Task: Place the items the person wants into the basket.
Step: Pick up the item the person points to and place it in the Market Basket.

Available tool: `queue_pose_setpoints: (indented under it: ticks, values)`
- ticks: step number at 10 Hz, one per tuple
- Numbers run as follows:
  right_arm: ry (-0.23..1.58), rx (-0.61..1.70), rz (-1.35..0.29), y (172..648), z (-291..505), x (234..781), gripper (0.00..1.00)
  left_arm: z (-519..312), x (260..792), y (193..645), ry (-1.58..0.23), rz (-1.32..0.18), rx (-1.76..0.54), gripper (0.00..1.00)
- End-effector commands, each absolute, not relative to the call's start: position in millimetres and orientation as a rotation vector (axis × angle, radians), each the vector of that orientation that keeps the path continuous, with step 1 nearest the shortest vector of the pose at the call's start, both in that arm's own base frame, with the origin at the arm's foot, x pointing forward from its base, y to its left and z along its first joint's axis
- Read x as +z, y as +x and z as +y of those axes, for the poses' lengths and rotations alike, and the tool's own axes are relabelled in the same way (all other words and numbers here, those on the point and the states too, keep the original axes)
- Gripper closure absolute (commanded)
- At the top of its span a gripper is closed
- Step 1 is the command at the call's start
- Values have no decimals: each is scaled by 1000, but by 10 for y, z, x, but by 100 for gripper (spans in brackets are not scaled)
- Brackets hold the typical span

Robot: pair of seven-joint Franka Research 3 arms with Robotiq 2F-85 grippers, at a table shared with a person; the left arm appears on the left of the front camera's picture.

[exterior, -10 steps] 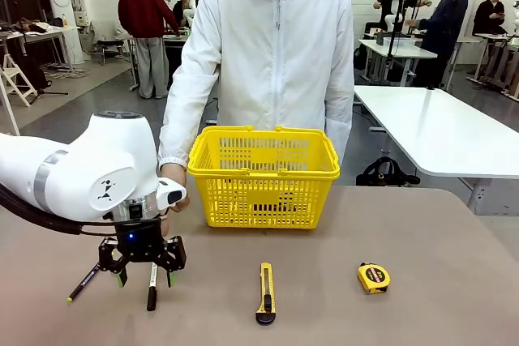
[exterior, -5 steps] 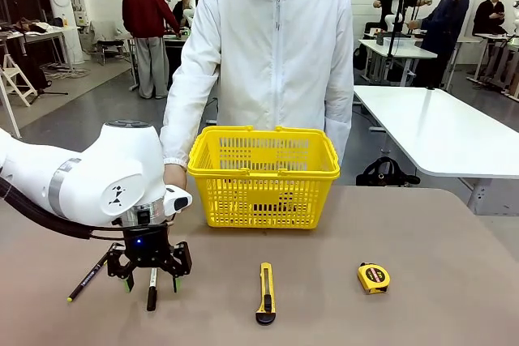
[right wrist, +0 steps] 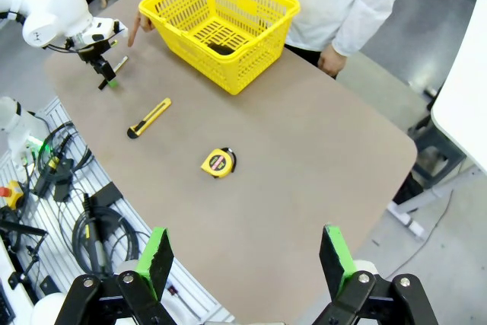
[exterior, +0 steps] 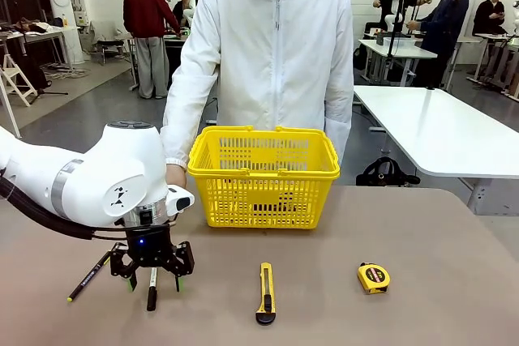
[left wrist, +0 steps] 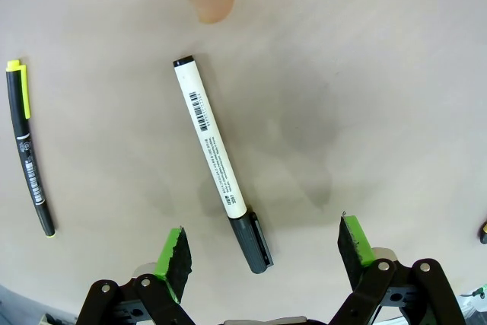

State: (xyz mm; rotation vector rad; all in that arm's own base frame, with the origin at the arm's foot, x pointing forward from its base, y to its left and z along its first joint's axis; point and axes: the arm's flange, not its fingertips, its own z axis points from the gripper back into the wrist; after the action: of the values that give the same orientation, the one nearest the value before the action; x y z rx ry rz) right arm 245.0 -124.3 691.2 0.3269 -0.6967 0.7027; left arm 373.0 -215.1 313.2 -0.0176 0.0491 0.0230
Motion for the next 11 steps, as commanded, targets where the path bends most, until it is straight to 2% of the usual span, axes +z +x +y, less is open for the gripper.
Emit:
queue_pose_setpoints:
  ticks: [1, 6, 7, 8, 9, 10, 11]
  values:
    - [344, 720, -701, 2447, -1241, 6890, 0, -2211, 3079, 3679, -6, 8, 50, 0]
    - [344, 720, -701, 2447, -1241, 6890, 0, -2209, 3053, 3641, 27, 19, 80, 0]
    - [344, 720, -701, 2447, -1241, 6890, 0, -2202, 3047, 3645, 27, 21, 77, 25]
    - [344, 720, -701, 2447, -1241, 6890, 0, -2202, 3026, 3642, 37, 29, 76, 55]
    - [344, 720, -701, 2447, -1241, 6890, 0, -2206, 3023, 3641, 38, 34, 79, 80]
    - [344, 720, -701, 2447, -1241, 6890, 0, -2204, 3026, 3643, 39, 34, 80, 100]
    - [344, 720, -701, 2447, -1241, 6890, 0, -2197, 3027, 3644, 40, 33, 82, 100]
